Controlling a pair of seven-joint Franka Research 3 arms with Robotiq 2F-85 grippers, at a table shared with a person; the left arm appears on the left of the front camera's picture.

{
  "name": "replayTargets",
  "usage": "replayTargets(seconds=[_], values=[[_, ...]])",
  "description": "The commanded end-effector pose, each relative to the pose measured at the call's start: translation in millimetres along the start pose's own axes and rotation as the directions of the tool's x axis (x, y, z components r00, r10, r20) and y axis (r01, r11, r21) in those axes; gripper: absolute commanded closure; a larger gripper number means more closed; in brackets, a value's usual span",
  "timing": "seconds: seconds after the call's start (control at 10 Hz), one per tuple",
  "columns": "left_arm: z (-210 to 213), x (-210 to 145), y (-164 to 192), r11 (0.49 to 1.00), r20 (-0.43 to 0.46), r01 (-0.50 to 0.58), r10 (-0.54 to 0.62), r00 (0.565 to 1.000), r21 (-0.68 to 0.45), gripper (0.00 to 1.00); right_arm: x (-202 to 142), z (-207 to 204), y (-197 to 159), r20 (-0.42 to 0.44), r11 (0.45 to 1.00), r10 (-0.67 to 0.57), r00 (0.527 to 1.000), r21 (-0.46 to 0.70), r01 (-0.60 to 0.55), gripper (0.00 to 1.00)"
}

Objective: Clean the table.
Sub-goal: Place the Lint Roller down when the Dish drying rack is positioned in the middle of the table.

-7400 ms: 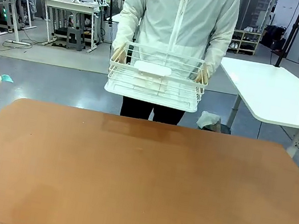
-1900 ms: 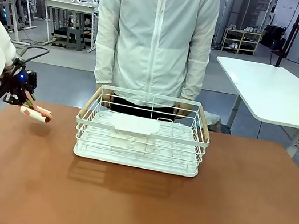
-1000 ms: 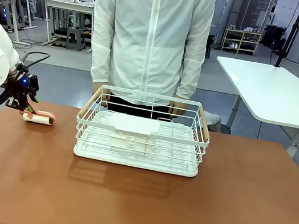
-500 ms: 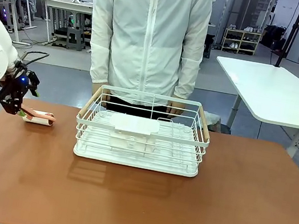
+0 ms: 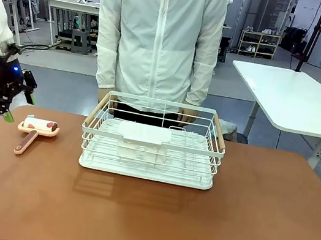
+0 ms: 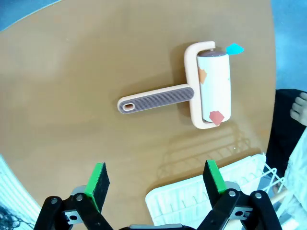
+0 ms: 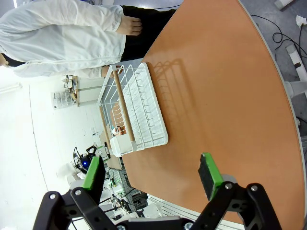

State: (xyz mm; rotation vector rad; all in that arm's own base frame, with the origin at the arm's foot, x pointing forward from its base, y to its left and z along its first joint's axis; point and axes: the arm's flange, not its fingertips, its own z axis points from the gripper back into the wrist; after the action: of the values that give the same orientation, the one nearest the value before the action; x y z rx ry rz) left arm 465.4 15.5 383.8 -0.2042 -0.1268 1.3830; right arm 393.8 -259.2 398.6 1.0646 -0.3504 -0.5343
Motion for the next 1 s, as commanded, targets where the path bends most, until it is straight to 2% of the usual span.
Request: replayTargets(seconds=[0.0, 0.9], values=[[3.8, 3.8, -3.2, 0.999, 0.021, -0.026, 0.026, 0.999, 0.023, 0.0, -1.5, 1.7, 2.0, -0.003, 1.0, 0.008, 1.0, 0.009, -0.008, 0.0], [2.6, 3.8, 0.0, 1.0, 0.0, -0.006, 0.006, 1.0, 0.009, 0.0, -1.5, 1.7, 2.0, -0.003, 1.0, 0.008, 1.0, 0.009, -0.008, 0.0]])
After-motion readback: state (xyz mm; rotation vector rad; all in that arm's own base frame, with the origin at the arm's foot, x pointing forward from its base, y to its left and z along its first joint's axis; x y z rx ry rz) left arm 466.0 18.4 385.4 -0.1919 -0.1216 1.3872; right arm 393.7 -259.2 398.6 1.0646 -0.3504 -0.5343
